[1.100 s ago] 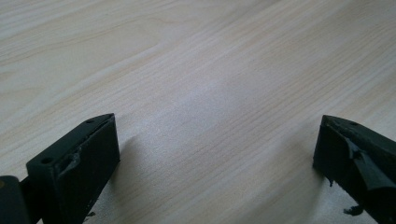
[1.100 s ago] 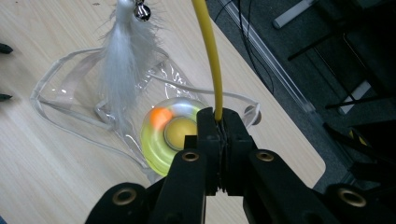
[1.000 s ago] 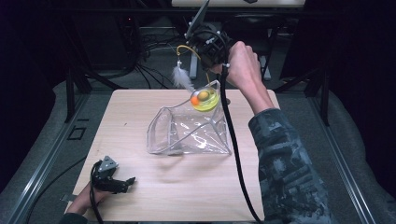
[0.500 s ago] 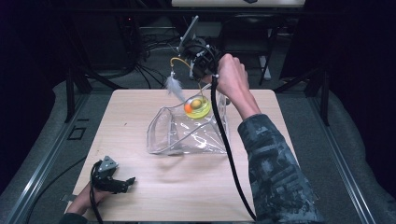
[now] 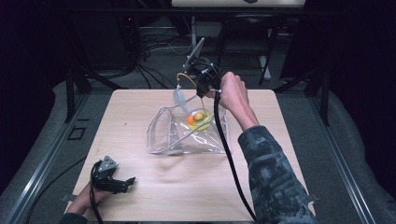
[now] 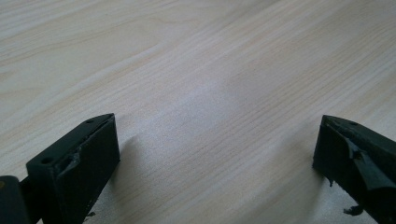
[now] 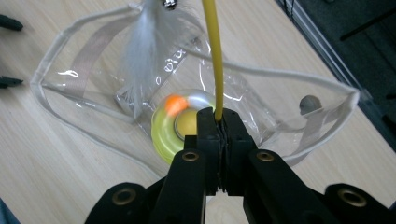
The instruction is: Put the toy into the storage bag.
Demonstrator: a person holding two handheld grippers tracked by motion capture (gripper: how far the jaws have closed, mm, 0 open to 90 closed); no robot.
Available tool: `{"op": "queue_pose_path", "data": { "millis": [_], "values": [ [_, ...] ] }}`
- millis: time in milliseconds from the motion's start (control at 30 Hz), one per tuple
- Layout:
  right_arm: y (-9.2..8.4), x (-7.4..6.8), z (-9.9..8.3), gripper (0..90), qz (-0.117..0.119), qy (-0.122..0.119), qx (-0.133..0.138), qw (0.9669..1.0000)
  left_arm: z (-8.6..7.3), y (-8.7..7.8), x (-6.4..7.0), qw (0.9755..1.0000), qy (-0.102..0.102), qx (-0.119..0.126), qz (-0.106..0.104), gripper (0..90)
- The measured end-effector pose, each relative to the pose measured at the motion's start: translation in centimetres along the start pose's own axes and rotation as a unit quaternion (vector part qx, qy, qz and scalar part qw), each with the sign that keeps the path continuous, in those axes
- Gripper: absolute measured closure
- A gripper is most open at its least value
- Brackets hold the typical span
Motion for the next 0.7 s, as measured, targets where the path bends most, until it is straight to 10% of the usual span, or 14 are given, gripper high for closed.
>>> {"op": "queue_pose_path", "data": {
  "millis": [700],
  "values": [
    [5.2, -0.2, -5.4, 88.3, 0.011, 0.009, -0.075, 0.9971, 0.0, 0.0, 0.0, 1.0, 0.001, 0.0, 0.0, 0.2]
  ]
}}
Point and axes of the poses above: each handheld gripper's, and its own axes: y roughly forward along the jaws, z roughly out of its top, x roughly to its right, the point moved 9 cm from there along y, roughly forward along the jaws, and after that the axes turned 6 degrees about x, right-handed, at the moved point
